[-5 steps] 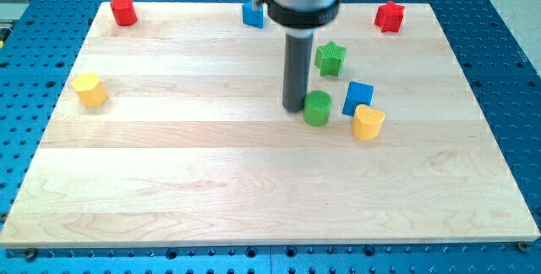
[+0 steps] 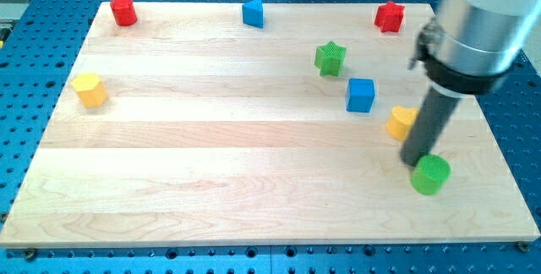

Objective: Separate the yellow heart from the green circle

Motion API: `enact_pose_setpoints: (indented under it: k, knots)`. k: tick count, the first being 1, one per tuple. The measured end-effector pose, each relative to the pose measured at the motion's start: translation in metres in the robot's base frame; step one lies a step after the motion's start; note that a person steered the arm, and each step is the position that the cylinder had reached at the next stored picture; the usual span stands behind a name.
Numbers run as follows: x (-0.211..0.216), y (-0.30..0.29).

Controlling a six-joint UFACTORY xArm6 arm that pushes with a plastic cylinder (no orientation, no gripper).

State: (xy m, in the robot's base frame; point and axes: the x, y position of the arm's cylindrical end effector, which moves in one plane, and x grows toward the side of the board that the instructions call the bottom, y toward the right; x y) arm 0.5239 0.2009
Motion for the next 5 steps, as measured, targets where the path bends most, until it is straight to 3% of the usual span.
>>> enact_pose_setpoints:
  k: [2, 5]
  knots:
    - [-0.026, -0.059]
    - [-0.060, -0.052]
